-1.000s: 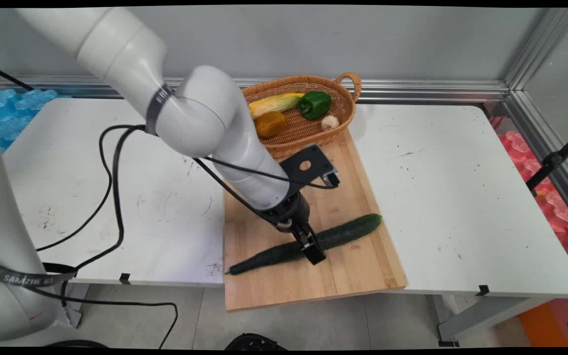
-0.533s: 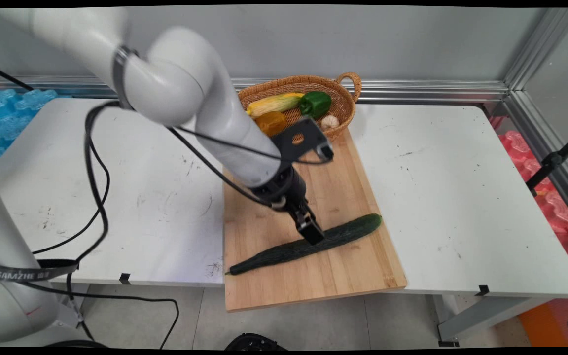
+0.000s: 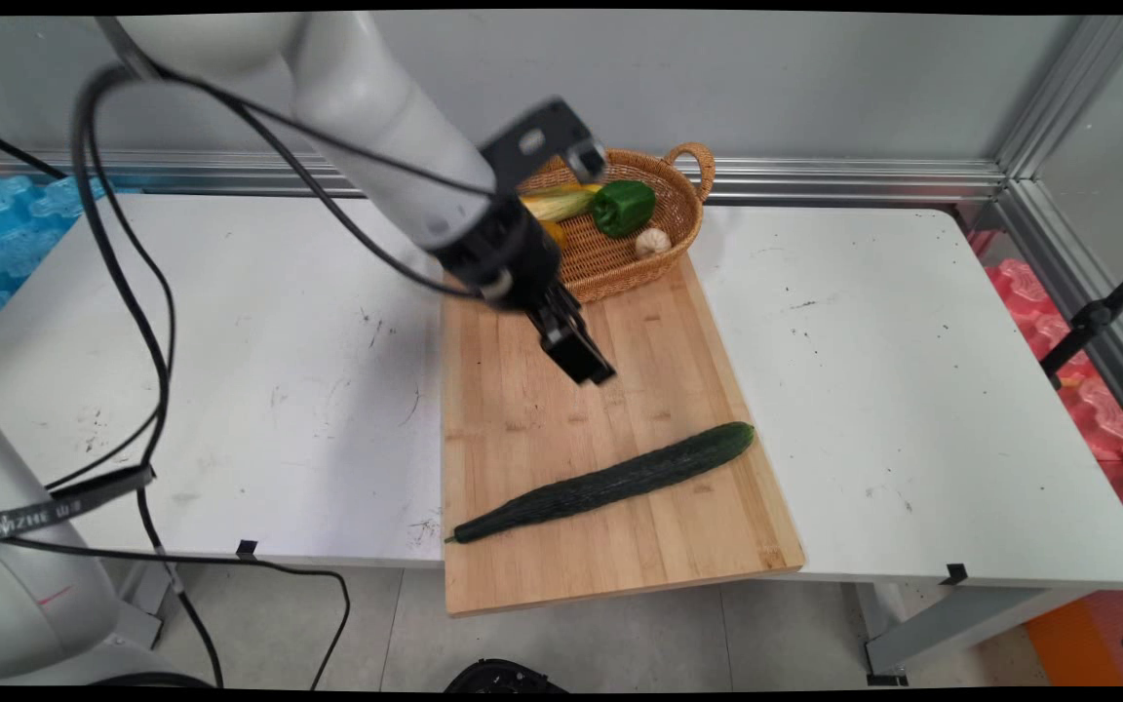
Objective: Pick up the potato from the vegetable basket
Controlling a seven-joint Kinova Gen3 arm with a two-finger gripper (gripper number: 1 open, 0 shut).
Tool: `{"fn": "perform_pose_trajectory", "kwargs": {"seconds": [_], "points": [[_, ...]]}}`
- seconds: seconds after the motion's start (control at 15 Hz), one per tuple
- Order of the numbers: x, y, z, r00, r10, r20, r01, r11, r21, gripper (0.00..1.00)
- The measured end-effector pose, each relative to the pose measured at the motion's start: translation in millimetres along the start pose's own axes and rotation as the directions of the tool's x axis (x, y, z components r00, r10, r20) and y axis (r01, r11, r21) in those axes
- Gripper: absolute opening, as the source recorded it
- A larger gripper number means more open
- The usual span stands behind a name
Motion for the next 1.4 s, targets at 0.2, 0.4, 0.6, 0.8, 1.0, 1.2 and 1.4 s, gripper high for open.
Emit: {"fn": "perform_pose_trajectory", "kwargs": {"seconds": [0.2, 0.4, 0.6, 0.8, 1.0, 1.2, 1.4], "points": [[0.6, -26.1, -31.0, 1.0, 0.003, -0.01, -0.003, 1.0, 0.02, 1.0], [0.2, -50.5, -56.5, 1.0, -0.003, -0.017, 0.003, 0.999, 0.042, 1.0], [-0.5, -73.3, -76.0, 1.0, -0.009, -0.022, 0.011, 0.998, 0.068, 1.0], [-1.9, -101.0, -91.7, 1.0, -0.022, -0.02, 0.023, 0.994, 0.105, 1.0], [-1.8, -127.7, -96.4, 0.999, -0.043, -0.016, 0.045, 0.989, 0.144, 1.0], [0.0, -150.5, -88.5, 0.997, -0.071, -0.016, 0.073, 0.982, 0.176, 1.0], [4.6, -167.1, -70.9, 0.996, -0.085, -0.022, 0.088, 0.977, 0.194, 1.0]]}}
